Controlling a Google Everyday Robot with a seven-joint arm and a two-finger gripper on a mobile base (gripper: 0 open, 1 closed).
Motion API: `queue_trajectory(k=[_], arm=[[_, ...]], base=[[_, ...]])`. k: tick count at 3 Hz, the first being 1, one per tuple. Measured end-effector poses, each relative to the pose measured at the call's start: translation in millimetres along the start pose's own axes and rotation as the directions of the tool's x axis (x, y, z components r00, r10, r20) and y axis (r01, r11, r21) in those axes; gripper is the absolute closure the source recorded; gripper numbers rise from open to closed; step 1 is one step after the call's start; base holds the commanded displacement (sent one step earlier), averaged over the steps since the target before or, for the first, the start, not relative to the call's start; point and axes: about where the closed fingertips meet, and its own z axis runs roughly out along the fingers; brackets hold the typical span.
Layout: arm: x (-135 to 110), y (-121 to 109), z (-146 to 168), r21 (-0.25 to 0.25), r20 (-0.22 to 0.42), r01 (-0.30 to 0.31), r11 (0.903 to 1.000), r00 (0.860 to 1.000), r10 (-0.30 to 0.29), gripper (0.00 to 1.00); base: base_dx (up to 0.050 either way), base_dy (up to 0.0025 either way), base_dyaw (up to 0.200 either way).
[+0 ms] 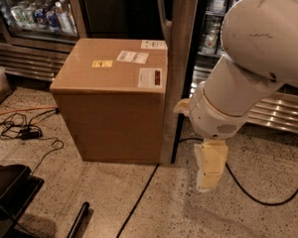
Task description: Close left fridge door
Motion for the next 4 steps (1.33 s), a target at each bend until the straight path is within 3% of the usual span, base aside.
queue_trajectory(k=[1,2,3,4], arm=[[0.0,0.0,0.0,0.0,0.0,0.0,1.0,1.0,0.0,0.0],[0.0,0.0,0.0,0.0,0.0,0.0,1.0,1.0,0.0,0.0],[0.0,0.0,0.0,0.0,0.0,0.0,1.0,1.0,0.0,0.0],[-0.1,0.0,0.0,0.0,0.0,0.0,1.0,1.0,0.0,0.0]], base=[[0.0,-0.00003,0.19],[0.033,0.00251,0.147],[0.0,0.00009,-0.201],[0.033,0.00246,0.15]])
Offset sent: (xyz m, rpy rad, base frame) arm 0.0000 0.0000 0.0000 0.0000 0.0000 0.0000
